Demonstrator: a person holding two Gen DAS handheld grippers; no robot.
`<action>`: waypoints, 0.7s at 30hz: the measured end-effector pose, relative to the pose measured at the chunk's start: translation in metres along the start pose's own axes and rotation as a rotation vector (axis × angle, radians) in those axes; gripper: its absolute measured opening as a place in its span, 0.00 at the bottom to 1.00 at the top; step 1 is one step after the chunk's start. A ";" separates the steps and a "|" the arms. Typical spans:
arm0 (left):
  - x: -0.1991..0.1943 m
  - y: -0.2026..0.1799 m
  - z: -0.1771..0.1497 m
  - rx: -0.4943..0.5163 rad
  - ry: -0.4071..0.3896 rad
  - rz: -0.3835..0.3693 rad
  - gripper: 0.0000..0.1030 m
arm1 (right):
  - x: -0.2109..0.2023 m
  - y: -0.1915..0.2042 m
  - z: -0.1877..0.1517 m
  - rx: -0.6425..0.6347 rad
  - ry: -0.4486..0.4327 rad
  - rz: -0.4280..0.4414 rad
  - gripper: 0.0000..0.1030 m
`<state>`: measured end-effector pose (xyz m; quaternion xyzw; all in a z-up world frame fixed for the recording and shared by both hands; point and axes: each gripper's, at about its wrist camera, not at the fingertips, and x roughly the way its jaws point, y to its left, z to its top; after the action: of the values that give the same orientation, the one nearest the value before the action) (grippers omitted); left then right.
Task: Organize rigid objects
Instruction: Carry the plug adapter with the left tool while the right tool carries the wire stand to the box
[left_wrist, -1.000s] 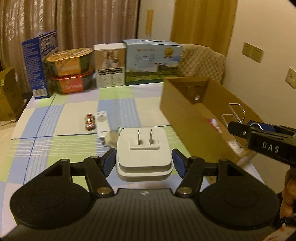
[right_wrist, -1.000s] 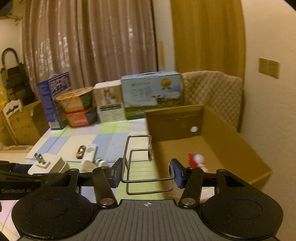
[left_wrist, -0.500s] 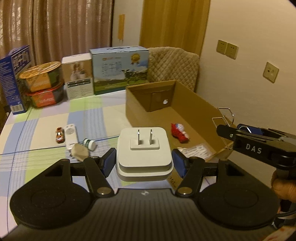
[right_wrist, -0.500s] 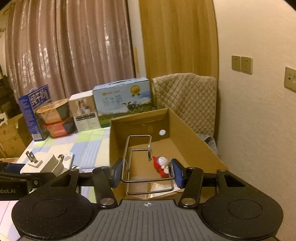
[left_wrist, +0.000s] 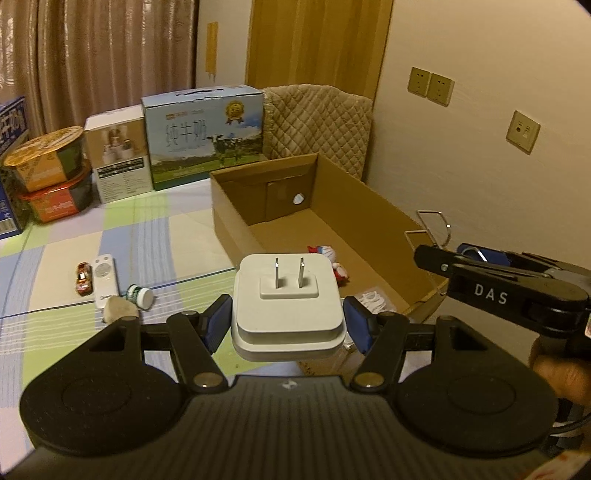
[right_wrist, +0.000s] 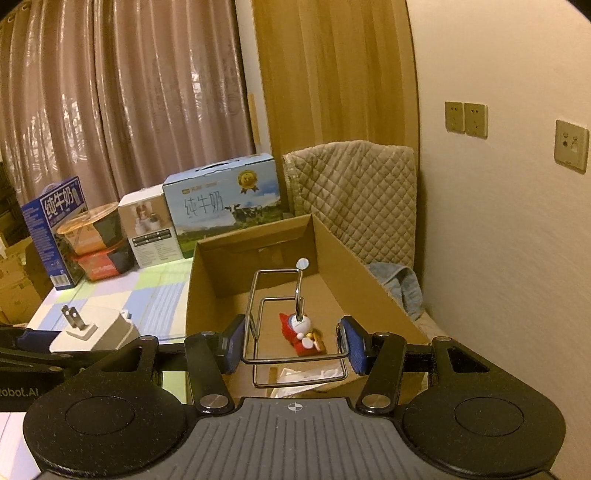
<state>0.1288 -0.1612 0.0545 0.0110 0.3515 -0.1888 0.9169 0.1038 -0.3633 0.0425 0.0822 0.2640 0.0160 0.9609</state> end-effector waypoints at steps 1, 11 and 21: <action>0.003 -0.002 0.002 0.006 0.002 -0.006 0.59 | 0.003 -0.001 0.001 0.000 0.005 0.005 0.50; 0.057 -0.010 0.034 0.069 0.042 -0.044 0.59 | 0.046 -0.023 0.014 -0.050 0.070 0.013 0.50; 0.125 -0.010 0.062 0.102 0.115 -0.057 0.59 | 0.081 -0.048 0.012 -0.050 0.111 0.000 0.50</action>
<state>0.2507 -0.2224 0.0213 0.0587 0.3935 -0.2316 0.8878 0.1792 -0.4066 0.0038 0.0574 0.3166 0.0273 0.9464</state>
